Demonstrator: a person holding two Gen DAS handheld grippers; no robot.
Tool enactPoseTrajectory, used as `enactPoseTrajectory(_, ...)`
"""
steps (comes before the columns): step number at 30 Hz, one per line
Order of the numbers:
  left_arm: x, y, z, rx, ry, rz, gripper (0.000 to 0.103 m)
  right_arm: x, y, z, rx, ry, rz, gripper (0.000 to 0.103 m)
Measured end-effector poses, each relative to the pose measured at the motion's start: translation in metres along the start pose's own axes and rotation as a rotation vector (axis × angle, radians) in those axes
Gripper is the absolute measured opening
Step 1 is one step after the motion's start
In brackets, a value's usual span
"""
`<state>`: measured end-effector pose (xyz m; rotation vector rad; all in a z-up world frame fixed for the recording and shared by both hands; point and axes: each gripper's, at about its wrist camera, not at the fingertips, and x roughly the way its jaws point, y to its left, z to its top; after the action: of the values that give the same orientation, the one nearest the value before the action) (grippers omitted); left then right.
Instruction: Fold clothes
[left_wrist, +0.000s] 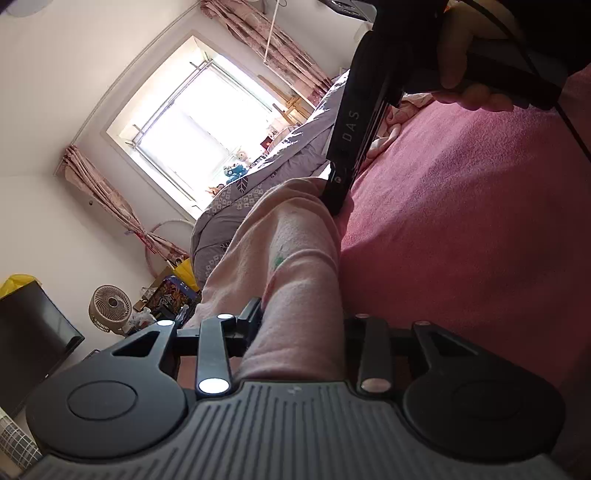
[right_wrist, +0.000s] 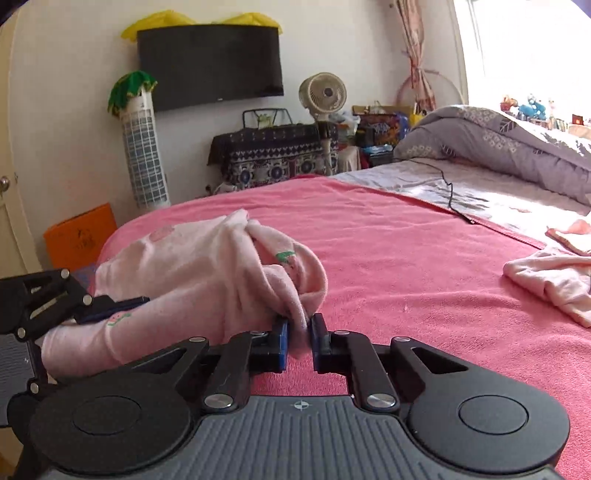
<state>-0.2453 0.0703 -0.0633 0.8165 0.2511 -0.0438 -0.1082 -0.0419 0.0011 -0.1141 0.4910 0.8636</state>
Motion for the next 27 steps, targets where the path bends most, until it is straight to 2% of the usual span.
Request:
enactPoseTrajectory(3,0.004,-0.001,-0.001,-0.051,0.012,-0.021,0.042,-0.001,-0.006,0.008,-0.001,-0.023,-0.06,0.013)
enactPoseTrajectory(6,0.005,-0.002,-0.003,-0.091,0.019,-0.028,0.04,0.024,-0.026,0.003,0.003,0.035,-0.248,0.006)
enactPoseTrajectory(7,0.003,-0.001,-0.004,-0.097,0.018,-0.028,0.04,0.031,-0.043,0.0,0.07,0.064,-0.302,0.006)
enactPoseTrajectory(9,0.001,0.0,-0.005,-0.1,0.017,-0.028,0.04,0.029,-0.081,-0.005,0.294,0.075,-0.27,0.006)
enactPoseTrajectory(10,0.0,0.0,-0.006,-0.103,0.017,-0.028,0.04,0.019,-0.085,-0.006,0.321,0.034,-0.25,0.007)
enactPoseTrajectory(11,-0.002,0.001,-0.007,-0.105,0.016,-0.027,0.04,0.009,-0.087,-0.007,0.337,-0.007,-0.228,0.01)
enactPoseTrajectory(14,-0.003,0.001,-0.007,-0.103,0.011,-0.015,0.04,-0.018,-0.057,-0.004,0.235,-0.101,-0.087,0.015)
enactPoseTrajectory(15,-0.003,0.0,-0.007,-0.101,0.01,-0.01,0.04,-0.021,-0.046,-0.003,0.2,-0.115,-0.042,0.021)
enactPoseTrajectory(17,-0.002,0.0,-0.007,-0.101,0.01,-0.005,0.04,-0.018,-0.021,0.003,0.109,-0.125,0.021,0.057)
enactPoseTrajectory(18,-0.003,0.0,-0.007,-0.102,0.01,-0.006,0.04,-0.014,-0.009,0.004,0.065,-0.121,0.038,0.062)
enactPoseTrajectory(19,-0.003,0.0,-0.007,-0.104,0.011,-0.007,0.04,-0.004,-0.001,0.005,0.032,-0.097,0.025,0.06)
enactPoseTrajectory(20,-0.004,0.001,-0.007,-0.105,0.012,-0.008,0.04,0.006,0.005,0.006,0.01,-0.075,0.013,0.035)
enactPoseTrajectory(21,-0.004,0.001,-0.007,-0.107,0.011,-0.01,0.04,0.016,0.002,0.007,0.037,-0.054,0.001,0.022)
enactPoseTrajectory(23,-0.006,0.0,-0.009,-0.111,0.007,-0.009,0.04,0.037,-0.007,0.008,0.098,-0.016,-0.019,0.022)
enactPoseTrajectory(25,-0.01,0.0,-0.01,-0.114,0.005,-0.009,0.04,0.048,-0.025,0.011,0.22,-0.006,-0.014,0.028)
enactPoseTrajectory(27,-0.013,-0.001,-0.012,-0.117,0.003,-0.008,0.04,0.052,-0.034,0.013,0.288,-0.018,-0.002,0.029)
